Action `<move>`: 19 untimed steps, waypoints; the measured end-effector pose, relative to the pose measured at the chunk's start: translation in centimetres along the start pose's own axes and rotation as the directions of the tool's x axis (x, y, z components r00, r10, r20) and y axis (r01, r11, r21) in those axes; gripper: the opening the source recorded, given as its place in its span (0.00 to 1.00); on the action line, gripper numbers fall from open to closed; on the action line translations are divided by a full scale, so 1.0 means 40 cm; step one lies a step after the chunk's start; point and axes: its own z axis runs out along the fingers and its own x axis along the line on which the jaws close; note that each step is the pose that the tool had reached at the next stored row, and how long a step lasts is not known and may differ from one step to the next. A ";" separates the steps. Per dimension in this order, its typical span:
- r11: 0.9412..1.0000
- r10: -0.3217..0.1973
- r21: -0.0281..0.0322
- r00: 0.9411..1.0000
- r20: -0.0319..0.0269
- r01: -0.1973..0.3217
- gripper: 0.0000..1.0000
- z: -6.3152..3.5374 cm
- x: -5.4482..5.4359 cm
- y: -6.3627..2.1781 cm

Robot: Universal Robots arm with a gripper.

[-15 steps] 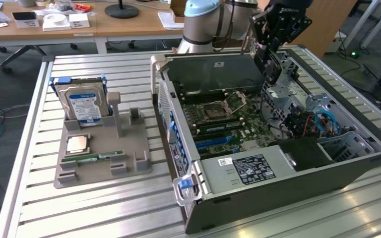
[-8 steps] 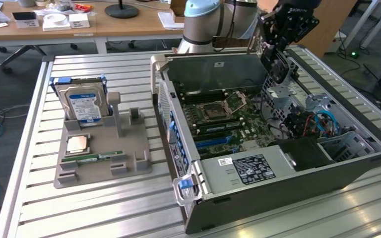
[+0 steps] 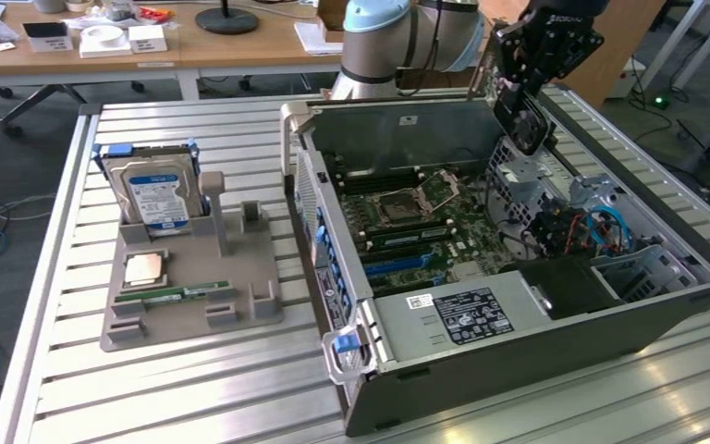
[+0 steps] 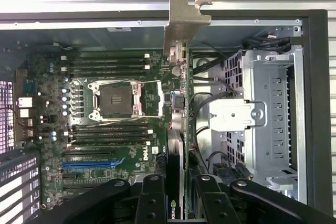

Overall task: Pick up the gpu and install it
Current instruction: 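Pick up the gpu and move the gpu toward the slot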

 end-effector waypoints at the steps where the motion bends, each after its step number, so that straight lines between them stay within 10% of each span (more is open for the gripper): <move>1: 1.000 0.000 0.000 1.000 0.000 0.000 0.26 0.000 0.000 0.000; 19: 1.000 0.000 0.000 1.000 0.000 0.000 0.26 0.001 -0.048 -0.005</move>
